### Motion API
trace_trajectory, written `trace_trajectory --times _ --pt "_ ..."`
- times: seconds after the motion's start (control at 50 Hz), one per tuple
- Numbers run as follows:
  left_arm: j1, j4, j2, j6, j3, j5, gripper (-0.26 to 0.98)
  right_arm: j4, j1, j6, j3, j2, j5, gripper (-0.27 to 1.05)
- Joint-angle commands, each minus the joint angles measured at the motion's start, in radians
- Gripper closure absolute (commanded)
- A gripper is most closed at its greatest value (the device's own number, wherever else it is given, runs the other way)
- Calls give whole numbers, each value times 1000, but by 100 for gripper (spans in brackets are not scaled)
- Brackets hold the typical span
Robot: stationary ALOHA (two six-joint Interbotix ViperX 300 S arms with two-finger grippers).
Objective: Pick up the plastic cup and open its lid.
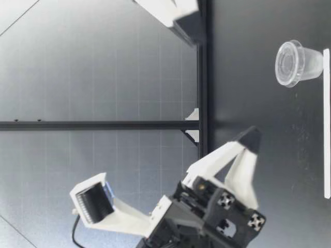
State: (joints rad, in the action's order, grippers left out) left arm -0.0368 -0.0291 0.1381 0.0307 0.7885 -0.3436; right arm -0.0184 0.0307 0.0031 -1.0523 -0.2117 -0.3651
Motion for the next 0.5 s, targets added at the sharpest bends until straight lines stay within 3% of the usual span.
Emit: trace_trajectory --times 0.0,0.08,0.14,0.48 --pt "0 0 -5 2 -23 -3 38 -3 15 2 31 23 6 97" --pt "3 0 15 -2 -32 -3 20 -5 21 2 44 55 18 97" --pt "8 0 32 -2 -44 -3 13 -3 21 2 55 75 28 97" --pt "32 2 164 0 -147 -37 13 -3 46 2 87 149 80 97"
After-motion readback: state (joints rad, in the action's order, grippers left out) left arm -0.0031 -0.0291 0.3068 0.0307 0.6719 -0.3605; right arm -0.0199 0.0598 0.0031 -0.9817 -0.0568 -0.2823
